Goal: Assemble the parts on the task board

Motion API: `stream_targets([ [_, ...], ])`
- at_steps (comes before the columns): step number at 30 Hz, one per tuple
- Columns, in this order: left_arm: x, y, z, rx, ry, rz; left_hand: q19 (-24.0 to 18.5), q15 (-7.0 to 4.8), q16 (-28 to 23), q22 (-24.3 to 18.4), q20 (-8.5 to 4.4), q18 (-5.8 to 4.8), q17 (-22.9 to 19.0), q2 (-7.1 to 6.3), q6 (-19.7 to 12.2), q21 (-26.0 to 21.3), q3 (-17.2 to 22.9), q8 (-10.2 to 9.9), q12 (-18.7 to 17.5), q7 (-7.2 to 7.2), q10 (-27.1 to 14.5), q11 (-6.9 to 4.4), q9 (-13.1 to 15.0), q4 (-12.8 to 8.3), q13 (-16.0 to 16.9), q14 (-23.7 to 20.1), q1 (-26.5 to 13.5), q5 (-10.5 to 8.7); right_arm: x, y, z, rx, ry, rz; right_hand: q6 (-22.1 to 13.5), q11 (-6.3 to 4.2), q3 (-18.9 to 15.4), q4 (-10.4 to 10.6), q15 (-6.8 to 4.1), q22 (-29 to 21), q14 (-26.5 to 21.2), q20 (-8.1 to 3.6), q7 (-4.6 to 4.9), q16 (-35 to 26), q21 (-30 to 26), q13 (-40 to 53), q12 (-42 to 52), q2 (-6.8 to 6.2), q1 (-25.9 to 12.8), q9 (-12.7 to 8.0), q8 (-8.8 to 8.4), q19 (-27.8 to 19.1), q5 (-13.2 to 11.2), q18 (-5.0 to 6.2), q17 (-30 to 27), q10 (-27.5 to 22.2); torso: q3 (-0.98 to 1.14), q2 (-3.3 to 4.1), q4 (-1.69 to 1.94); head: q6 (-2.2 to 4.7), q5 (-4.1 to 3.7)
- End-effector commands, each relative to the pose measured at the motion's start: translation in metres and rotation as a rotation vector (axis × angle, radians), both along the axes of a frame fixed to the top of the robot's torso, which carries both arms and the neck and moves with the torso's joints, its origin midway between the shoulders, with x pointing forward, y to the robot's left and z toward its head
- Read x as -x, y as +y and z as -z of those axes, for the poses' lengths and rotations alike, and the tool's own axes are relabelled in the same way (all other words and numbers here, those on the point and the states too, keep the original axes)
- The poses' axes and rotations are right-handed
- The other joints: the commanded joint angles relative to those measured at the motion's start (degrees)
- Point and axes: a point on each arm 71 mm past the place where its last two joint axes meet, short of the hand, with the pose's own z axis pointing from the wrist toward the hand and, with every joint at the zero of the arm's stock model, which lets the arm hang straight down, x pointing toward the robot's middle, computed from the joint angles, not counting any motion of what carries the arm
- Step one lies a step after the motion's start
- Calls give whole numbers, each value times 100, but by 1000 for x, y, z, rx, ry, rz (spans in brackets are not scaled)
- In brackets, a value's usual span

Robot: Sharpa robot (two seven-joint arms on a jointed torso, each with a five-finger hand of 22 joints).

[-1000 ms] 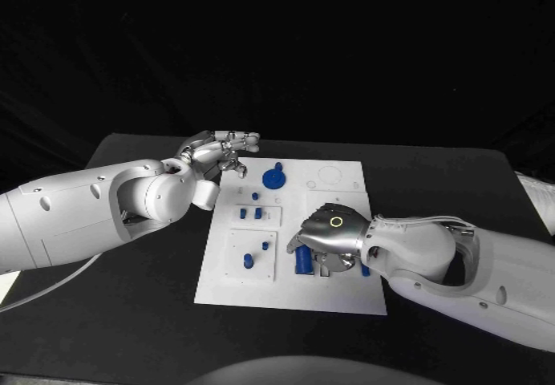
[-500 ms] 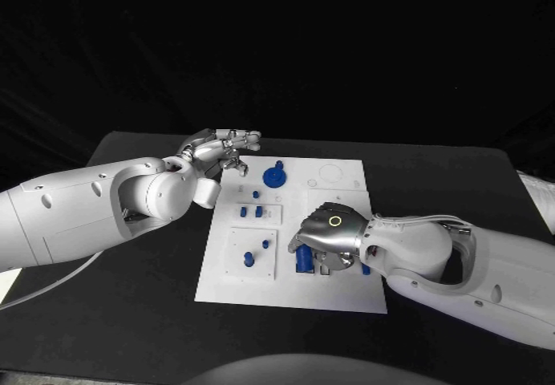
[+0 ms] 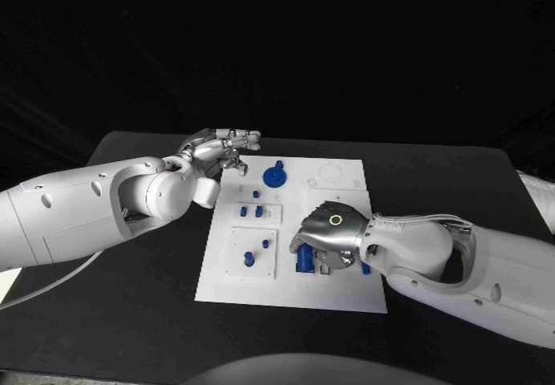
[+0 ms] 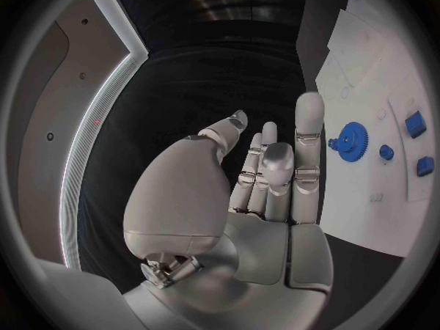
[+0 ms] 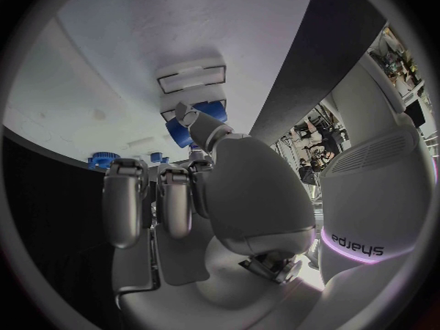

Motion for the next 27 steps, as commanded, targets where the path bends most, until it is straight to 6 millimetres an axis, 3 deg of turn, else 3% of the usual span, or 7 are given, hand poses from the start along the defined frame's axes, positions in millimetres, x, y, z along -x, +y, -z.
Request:
stream_targets([
  [1,0,-2,-1,6,-7,18,-37,-3,-14,-9,12,106,-3,28,-40,-27,-6,33,39,2,-48,0,7,-7,9,-47,29,19,0,-1,0,-14,-23,-5,271,50,37,13,48,510,588,15,214,24,31,999,26,9,-68,51,29,146,-31,-120,1510,179,-1,0,1,-7,-3],
  [27,1,-1,-1,6,-5,21,-39,-3,-15,-12,13,107,-7,33,-42,-31,-5,37,43,2,-50,0,7,-5,8,-49,27,19,4,-11,-5,-85,-31,-8,466,152,5,148,105,557,588,51,262,24,58,999,27,10,-196,58,20,169,-55,-131,1510,183,2,2,3,-33,10],
])
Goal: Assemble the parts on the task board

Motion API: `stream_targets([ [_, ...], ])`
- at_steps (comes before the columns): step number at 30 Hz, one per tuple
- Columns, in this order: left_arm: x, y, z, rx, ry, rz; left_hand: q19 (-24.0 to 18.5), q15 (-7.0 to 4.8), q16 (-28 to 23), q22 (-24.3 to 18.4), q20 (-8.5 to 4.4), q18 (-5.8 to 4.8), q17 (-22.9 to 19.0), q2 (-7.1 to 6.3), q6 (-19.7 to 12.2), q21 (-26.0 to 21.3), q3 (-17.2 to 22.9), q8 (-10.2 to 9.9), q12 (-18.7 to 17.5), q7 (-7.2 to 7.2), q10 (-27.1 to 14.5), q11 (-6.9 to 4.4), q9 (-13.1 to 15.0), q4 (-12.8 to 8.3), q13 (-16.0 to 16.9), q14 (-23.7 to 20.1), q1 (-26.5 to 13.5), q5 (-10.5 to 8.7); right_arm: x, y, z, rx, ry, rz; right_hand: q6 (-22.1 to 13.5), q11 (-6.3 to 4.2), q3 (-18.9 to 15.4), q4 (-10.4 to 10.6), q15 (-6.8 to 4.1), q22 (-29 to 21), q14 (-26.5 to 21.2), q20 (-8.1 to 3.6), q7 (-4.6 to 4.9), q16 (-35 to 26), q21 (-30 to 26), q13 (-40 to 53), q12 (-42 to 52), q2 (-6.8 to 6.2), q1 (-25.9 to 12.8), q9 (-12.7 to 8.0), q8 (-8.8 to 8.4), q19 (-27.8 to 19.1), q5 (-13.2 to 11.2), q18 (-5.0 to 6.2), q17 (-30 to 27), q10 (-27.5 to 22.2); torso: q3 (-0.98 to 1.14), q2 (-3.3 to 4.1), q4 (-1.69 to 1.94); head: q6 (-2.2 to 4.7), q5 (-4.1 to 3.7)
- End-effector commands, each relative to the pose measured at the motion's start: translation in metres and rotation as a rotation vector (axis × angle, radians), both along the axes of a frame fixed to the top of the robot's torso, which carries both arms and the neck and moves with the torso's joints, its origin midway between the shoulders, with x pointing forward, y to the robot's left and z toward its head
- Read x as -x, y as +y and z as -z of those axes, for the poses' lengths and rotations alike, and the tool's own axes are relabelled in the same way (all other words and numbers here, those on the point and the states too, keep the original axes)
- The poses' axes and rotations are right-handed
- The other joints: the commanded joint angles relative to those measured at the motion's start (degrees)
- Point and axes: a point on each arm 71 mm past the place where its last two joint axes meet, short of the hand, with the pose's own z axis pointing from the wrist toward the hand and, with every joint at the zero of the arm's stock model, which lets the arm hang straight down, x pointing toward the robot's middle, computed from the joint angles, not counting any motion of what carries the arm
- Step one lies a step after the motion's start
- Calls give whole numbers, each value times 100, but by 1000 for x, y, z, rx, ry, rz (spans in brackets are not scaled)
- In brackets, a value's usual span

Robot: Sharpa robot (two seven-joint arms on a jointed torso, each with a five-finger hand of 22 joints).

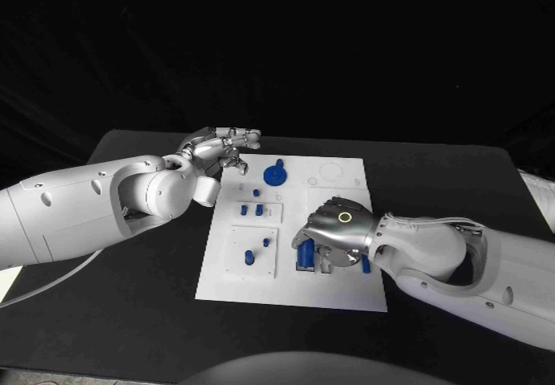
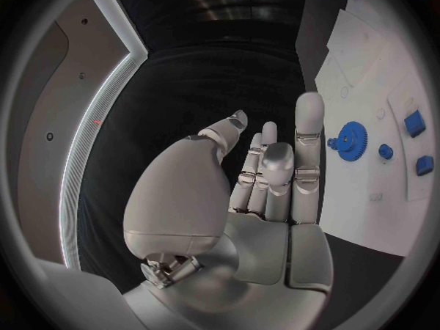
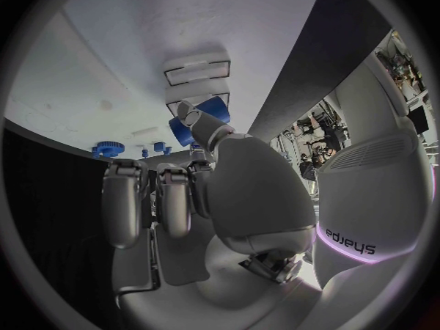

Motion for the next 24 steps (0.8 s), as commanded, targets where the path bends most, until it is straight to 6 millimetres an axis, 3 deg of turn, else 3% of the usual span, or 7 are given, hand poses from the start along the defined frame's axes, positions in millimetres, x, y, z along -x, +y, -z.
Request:
stream_targets([
  [1,0,-2,-1,7,-7,21,-39,-3,-15,-6,13,107,-8,33,-42,-31,-5,37,4,2,-50,0,7,-5,9,-49,28,19,2,0,-1,-11,1,-11,395,37,9,49,44,553,608,49,333,24,34,998,20,-12,-66,57,32,167,-32,-73,1506,175,1,-1,1,-7,2],
  [24,0,-3,-1,8,-8,23,-45,-1,-20,-19,14,109,-22,33,-54,-47,-8,47,14,5,-65,4,7,-1,6,-56,19,18,3,-1,2,6,62,-12,417,47,-22,86,55,549,608,62,334,24,30,981,-5,-36,-98,53,12,164,-58,-72,1506,161,-3,-2,5,-24,3],
])
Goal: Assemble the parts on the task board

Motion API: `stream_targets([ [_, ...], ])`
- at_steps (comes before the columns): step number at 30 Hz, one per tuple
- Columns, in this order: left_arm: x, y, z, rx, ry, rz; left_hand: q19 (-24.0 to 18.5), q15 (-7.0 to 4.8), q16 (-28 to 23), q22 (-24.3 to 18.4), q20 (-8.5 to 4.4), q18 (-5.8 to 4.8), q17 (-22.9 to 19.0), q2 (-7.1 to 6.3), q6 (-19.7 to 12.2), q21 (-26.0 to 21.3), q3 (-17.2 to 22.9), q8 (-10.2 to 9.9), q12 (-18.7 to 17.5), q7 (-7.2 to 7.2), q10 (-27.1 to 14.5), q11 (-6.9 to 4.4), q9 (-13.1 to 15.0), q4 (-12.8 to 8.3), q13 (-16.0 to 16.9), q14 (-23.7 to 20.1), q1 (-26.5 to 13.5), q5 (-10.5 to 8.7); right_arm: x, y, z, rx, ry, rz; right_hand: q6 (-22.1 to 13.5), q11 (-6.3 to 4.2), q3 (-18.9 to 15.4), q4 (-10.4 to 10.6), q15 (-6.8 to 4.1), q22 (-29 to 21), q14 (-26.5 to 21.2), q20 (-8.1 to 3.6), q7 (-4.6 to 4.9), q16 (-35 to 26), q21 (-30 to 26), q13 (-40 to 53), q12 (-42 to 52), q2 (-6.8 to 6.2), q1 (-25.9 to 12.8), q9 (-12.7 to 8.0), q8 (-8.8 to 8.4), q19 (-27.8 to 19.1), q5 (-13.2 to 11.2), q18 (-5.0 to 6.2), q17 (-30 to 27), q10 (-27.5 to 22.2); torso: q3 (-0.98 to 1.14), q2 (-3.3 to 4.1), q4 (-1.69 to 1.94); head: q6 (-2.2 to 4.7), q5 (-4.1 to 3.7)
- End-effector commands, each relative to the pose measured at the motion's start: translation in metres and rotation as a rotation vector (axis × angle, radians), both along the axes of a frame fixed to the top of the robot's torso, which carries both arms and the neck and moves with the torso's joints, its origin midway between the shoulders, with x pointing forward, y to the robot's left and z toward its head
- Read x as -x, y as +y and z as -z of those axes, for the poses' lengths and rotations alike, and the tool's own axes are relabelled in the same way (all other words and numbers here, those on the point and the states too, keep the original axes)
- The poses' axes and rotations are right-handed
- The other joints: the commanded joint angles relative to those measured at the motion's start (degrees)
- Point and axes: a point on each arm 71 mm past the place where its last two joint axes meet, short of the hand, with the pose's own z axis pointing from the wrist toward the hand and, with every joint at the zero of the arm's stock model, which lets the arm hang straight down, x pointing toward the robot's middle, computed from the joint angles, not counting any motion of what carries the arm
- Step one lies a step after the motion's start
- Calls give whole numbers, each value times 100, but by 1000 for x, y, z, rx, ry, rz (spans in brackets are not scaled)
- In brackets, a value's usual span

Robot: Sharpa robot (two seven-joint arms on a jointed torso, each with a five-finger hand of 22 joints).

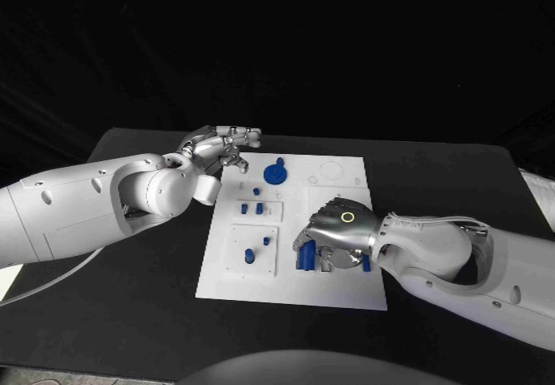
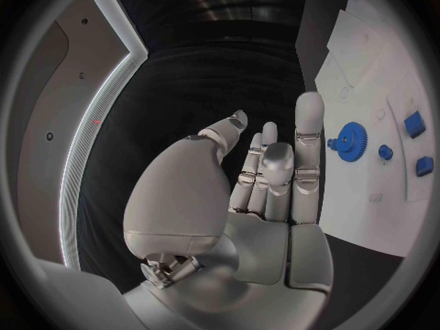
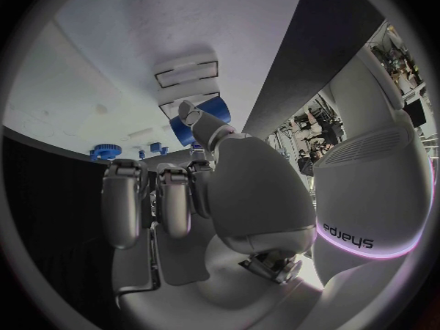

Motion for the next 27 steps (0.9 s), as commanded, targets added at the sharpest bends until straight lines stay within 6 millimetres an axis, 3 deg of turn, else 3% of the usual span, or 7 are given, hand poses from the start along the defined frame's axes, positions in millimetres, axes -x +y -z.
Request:
stream_targets([
  [1,0,-3,-1,7,-9,21,-45,-1,-20,-3,14,109,-8,34,-53,-18,-8,21,14,5,-23,3,7,-1,6,-56,19,18,0,2,3,14,23,-7,391,38,2,42,36,552,588,44,352,24,31,980,-8,-20,-59,50,-4,146,-22,-76,1508,167,-2,0,4,8,-4],
  [15,1,-3,-1,7,-9,20,-45,-1,-20,-3,14,109,-8,34,-53,-18,-8,21,14,5,-23,3,7,-1,6,-56,19,18,-5,3,11,49,44,8,176,-23,-20,65,9,504,588,42,329,24,-5,911,-111,-89,-31,-26,-169,119,-35,-62,1508,103,-1,3,0,-15,8],
  [27,1,-2,-1,6,-8,20,-45,-1,-20,-3,14,109,-8,34,-53,-18,-8,21,14,5,-23,3,7,-1,6,-56,19,18,-7,1,13,67,52,16,-183,-82,-5,64,-39,437,588,8,250,24,-58,825,-240,-168,17,-150,-181,80,-82,-46,1508,21,1,-1,-2,-26,7],
])
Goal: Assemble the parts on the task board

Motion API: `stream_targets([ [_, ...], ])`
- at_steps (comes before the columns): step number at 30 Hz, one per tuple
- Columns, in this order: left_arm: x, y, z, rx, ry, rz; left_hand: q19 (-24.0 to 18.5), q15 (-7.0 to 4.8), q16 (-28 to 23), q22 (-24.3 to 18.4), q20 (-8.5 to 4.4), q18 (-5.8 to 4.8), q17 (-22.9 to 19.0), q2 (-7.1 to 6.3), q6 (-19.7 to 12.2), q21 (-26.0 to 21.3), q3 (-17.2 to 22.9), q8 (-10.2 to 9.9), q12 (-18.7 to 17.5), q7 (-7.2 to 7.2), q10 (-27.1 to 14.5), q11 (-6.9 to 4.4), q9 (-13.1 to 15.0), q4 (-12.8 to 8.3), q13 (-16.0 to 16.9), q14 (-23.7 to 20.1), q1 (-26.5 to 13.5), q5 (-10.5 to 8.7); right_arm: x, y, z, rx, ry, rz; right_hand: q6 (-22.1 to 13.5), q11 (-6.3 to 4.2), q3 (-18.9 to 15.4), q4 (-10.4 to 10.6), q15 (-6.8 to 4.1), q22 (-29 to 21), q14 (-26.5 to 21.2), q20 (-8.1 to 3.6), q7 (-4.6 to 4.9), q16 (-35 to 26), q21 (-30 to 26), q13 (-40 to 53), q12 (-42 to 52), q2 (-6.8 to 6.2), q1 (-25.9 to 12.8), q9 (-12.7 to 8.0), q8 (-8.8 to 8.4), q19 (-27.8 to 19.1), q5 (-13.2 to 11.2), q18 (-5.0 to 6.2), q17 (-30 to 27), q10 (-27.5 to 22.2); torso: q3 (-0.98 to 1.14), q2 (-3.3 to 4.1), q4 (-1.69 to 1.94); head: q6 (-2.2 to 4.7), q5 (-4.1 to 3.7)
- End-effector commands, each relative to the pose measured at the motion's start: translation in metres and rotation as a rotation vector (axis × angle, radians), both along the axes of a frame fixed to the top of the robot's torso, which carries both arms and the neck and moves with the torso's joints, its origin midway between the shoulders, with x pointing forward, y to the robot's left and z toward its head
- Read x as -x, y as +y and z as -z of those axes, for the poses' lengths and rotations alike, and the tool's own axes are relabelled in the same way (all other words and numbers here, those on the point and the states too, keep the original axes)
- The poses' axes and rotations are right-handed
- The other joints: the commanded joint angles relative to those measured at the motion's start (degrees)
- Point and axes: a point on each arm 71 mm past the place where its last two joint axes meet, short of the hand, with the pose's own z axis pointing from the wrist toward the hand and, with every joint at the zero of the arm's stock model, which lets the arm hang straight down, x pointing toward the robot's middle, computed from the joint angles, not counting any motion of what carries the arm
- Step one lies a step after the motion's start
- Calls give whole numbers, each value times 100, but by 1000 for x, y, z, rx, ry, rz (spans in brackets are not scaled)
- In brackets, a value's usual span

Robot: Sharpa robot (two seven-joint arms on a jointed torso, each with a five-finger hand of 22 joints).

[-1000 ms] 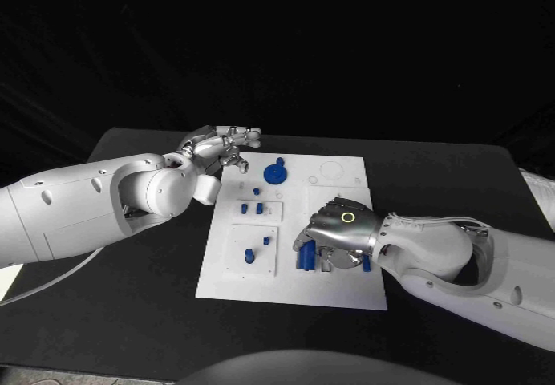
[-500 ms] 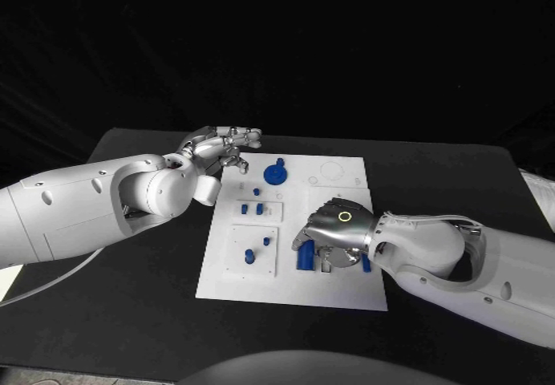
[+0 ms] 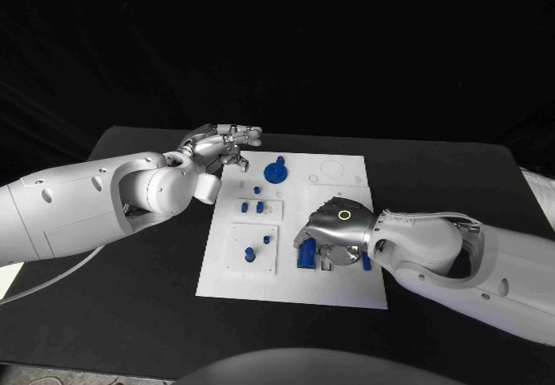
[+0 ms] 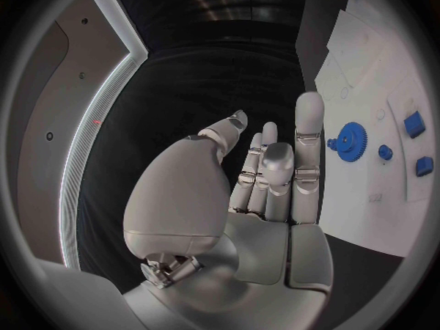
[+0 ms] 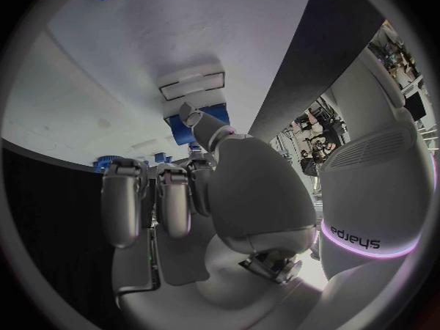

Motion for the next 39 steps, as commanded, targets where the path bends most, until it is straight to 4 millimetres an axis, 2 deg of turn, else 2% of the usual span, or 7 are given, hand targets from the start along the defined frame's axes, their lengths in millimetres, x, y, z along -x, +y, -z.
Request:
stream_targets([
  [1,0,-2,-1,7,-8,19,-45,-1,-20,-4,14,109,-9,34,-53,-18,-8,21,14,5,-23,3,7,-1,6,-56,19,18,1,-1,4,31,19,-4,-65,-55,9,12,-45,430,588,-18,66,24,-38,818,-51,-73,3,-68,-14,97,-43,-49,1509,7,1,-3,0,0,-1],
  [8,0,-2,-1,6,-8,19,-45,-1,-20,-4,14,109,-9,34,-53,-18,-8,21,14,5,-23,3,7,-1,6,-56,19,18,1,-1,3,19,10,-1,-799,-144,26,34,-118,402,588,-75,-103,24,-68,735,-166,-162,35,-345,-11,82,-90,-42,1509,-59,1,-1,1,-2,0],
  [14,0,-2,-1,6,-8,19,-46,1,-19,-2,15,108,-14,35,-64,-16,-7,29,24,6,-37,4,6,-3,4,-60,21,19,1,-1,3,14,5,0,-929,-160,19,35,-133,396,588,-89,-130,24,-75,723,-182,-184,56,-406,-11,80,-100,-40,1509,-70,1,0,1,-10,2],
  [21,0,-2,-1,7,-8,20,-46,1,-19,-2,15,108,-14,35,-64,-16,-7,29,24,6,-37,4,6,-3,4,-60,21,19,1,-4,-1,-21,-28,9,-952,-163,21,38,-137,408,588,-93,-124,24,-67,736,-163,-181,64,-420,-8,86,-92,-43,1509,-57,-2,-4,5,-7,-7],
  [27,0,-2,-1,6,-8,19,-46,1,-19,-2,15,108,-14,35,-64,-16,-7,29,24,6,-37,4,6,-3,4,-60,21,19,4,-12,-11,-150,-64,21,-767,-106,60,86,-119,438,584,-108,31,8,-48,772,-98,-153,68,-432,74,109,-75,-50,1493,-3,1,-3,5,1,-11],
  [35,0,-2,-1,6,-8,20,-46,1,-19,-2,15,108,-14,35,-64,-16,-7,29,24,6,-37,4,6,-3,4,-60,21,19,4,-26,-19,-318,32,100,46,277,-241,522,125,527,588,63,425,24,11,827,-11,-252,-428,-291,579,167,-109,-78,1509,60,0,-1,-3,15,-15],
  [39,0,-2,-1,6,-7,19,-46,1,-19,-2,15,108,-14,35,-64,-16,-7,29,24,6,-37,4,6,-3,4,-60,21,19,1,-31,-13,-303,90,165,422,196,-608,759,188,493,585,142,322,11,-12,793,-59,-343,-661,-64,1076,159,-193,-67,1496,35,-2,-1,-5,16,-24],
])
